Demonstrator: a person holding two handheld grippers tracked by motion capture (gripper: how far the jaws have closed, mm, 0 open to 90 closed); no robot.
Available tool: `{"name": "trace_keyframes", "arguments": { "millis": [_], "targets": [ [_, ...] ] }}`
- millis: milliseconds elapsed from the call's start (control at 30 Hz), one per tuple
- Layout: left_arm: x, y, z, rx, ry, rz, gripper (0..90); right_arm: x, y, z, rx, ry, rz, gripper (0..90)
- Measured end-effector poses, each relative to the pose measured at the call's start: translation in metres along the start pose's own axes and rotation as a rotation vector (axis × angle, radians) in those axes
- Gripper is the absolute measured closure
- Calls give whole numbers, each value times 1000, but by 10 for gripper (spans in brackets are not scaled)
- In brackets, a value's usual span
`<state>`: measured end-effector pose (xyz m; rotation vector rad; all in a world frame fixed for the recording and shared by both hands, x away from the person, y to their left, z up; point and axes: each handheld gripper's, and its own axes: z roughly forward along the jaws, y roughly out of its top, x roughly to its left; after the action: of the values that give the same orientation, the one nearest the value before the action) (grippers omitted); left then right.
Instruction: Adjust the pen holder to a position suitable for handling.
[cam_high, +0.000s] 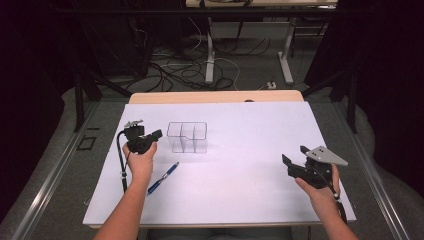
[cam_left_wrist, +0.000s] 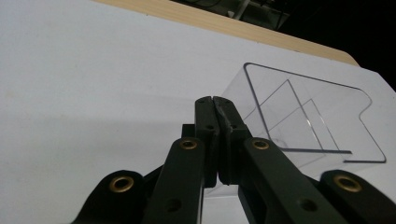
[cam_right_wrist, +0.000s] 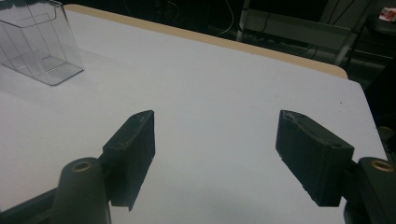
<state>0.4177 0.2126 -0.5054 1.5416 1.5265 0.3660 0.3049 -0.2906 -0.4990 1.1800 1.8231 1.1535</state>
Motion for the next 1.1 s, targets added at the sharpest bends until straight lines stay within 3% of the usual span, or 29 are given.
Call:
{"name": "trace_keyframes", "arguments": {
  "millis": [133,267,333,400,467,667,1100],
  "targets": [
    [-1,-1,9,46,8,-5,900,0,0,0,-4,2,0,280],
    [-2,-4,16,56,-9,-19,900,0,0,0,-2,7,1,278],
    [-2,-4,19,55,-9,-11,900,-1,0,0,6,9,1,277],
    [-3,-4,21,43,-39,-7,900,-1,0,0,5,9,2,276],
    [-3,-3,21,41,-26,33,900,-1,0,0,3,11,7,277],
    [-3,-2,23,42,-50,28,900,-2,-1,0,17,14,20,277],
    [-28,-4,33,54,-92,70,900,-1,0,4,14,29,23,274]
  ]
}}
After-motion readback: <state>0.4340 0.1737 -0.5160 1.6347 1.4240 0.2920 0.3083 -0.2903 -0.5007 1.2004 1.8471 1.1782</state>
